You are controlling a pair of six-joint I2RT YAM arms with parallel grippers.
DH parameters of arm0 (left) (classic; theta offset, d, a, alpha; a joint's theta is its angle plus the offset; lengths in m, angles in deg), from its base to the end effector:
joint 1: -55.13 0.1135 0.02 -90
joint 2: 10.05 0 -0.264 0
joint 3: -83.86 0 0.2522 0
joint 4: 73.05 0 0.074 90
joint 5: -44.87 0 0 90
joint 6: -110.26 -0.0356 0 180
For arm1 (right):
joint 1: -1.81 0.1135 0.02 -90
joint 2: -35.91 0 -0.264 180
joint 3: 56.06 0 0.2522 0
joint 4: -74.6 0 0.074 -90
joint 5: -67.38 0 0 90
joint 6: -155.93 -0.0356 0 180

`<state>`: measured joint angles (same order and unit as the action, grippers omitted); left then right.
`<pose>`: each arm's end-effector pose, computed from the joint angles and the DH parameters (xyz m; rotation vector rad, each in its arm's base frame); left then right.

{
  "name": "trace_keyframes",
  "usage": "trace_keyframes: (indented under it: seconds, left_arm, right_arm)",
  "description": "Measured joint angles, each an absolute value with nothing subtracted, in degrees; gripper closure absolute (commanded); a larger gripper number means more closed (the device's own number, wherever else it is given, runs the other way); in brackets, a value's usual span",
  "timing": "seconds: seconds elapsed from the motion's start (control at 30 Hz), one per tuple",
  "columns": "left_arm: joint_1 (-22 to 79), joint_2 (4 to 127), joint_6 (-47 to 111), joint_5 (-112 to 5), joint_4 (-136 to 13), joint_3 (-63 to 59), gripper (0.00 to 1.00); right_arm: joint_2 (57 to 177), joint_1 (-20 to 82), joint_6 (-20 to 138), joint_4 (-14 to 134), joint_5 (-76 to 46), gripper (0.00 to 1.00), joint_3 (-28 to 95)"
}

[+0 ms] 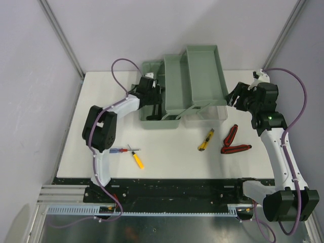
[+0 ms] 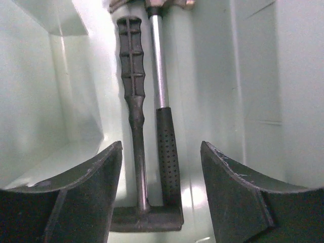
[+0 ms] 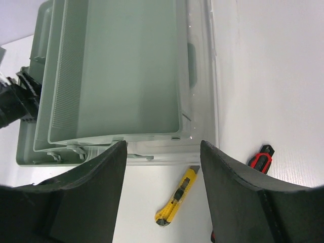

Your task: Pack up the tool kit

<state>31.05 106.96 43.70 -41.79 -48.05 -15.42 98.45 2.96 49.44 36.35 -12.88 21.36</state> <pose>0.4213 -0.1860 0.1976 -0.0168 2.3412 -0.3503 0.2420 0.0109 0.3692 0.1550 1.9849 0.3677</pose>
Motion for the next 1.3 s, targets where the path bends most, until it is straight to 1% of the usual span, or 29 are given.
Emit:
trace_keyframes:
  seconds: [0.1,0.2,0.37,0.53,0.67,0.77,0.8,0.9,1.0,1.07,1.13,1.3]
  left_arm:
    - [31.23,103.66,43.74,-41.33,-47.52,-15.04,0.30]
    - [31.45,96.17,43.94,-40.22,-46.96,-12.44,0.29]
    - [32.10,79.49,44.73,-37.44,-47.44,-3.55,0.26]
    - [34.88,66.11,46.23,-35.37,-47.33,7.53,0.23]
    - [39.25,61.83,47.72,-34.62,-45.32,14.09,0.10]
    - [41.20,60.08,48.35,-33.99,-43.57,16.43,0.03]
    - [41.57,59.32,48.44,-33.60,-43.17,16.89,0.02]
    - [42.59,56.85,48.53,-32.74,-42.15,17.06,0.01]
    - [44.26,54.57,48.68,-31.78,-41.82,17.06,0.01]
    - [45.98,53.83,48.77,-31.39,-41.47,17.06,0.01]
    - [48.04,53.68,48.81,-31.06,-40.97,17.06,0.01]
    - [52.32,54.05,48.90,-30.58,-39.74,17.06,0.01]
  right_arm:
    - [98.41,2.96,49.22,36.52,-12.69,0.35,21.36]
    - [98.38,2.98,49.03,36.72,-12.40,0.35,21.36]
    - [97.88,4.14,49.09,37.09,-11.62,0.31,21.36]
    - [95.87,10.41,50.54,38.25,-10.48,0.25,21.36]
    - [95.45,22.02,53.29,39.67,-10.20,0.20,21.36]
    - [97.95,35.79,56.02,40.21,-12.75,0.14,21.36]
    - [99.45,40.55,57.00,40.32,-13.85,0.12,21.38]
    - [105.40,52.51,59.52,41.02,-16.62,0.09,21.40]
    - [113.88,62.01,62.14,41.24,-17.67,0.11,22.47]
    - [119.87,66.12,63.80,40.08,-17.61,0.15,24.70]
    - [126.95,69.55,65.38,38.64,-16.91,0.16,28.75]
    - [139.26,72.88,65.94,38.33,-17.30,0.18,36.20]
